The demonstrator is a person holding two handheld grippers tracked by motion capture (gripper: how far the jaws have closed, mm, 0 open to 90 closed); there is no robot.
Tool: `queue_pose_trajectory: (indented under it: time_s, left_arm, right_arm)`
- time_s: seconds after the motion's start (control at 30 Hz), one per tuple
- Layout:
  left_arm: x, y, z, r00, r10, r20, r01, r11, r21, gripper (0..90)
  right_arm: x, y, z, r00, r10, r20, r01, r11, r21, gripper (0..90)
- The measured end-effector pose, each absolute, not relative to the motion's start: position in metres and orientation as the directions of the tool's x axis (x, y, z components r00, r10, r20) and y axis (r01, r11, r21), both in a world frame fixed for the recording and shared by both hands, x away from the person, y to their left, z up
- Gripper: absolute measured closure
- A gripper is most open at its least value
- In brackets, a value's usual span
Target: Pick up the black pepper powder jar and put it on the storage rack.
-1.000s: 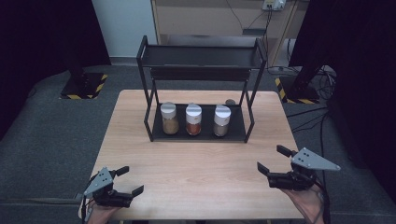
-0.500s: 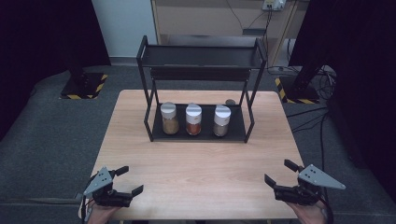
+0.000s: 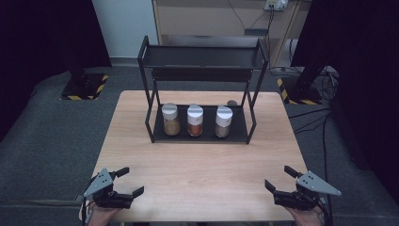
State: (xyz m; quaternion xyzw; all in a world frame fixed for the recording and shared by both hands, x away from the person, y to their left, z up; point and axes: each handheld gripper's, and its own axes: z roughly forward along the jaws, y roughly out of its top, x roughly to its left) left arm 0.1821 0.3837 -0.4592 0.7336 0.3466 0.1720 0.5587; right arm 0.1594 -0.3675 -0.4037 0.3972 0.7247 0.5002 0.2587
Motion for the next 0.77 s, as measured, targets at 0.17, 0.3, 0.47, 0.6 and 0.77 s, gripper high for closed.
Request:
queue_pose_trajectory:
  time_s: [0.17, 0.3, 0.47, 0.6, 0.77]
  left_arm:
    - [0.182, 0.384, -0.459, 0.702, 0.699, -0.134, 0.315, -0.137, 0.939, 2.0]
    - [0.182, 0.384, -0.46, 0.703, 0.698, -0.137, 0.314, -0.132, 0.94, 2.0]
    - [0.182, 0.385, -0.46, 0.705, 0.695, -0.139, 0.311, -0.127, 0.942, 2.0]
    - [0.183, 0.385, -0.46, 0.708, 0.693, -0.137, 0.308, -0.129, 0.942, 2.0]
    - [0.183, 0.385, -0.461, 0.708, 0.692, -0.137, 0.308, -0.129, 0.943, 2.0]
  right_arm:
    - [0.161, -0.367, -0.408, -0.549, 0.836, 0.017, 0.318, 0.19, 0.929, 9.6]
    - [0.16, -0.366, -0.411, -0.545, 0.838, 0.01, 0.309, 0.19, 0.932, 9.5]
    - [0.161, -0.368, -0.415, -0.547, 0.837, 0.015, 0.312, 0.188, 0.931, 9.4]
    - [0.163, -0.368, -0.416, -0.549, 0.835, 0.019, 0.32, 0.189, 0.928, 9.1]
    - [0.164, -0.366, -0.416, -0.552, 0.834, 0.014, 0.325, 0.2, 0.924, 8.7]
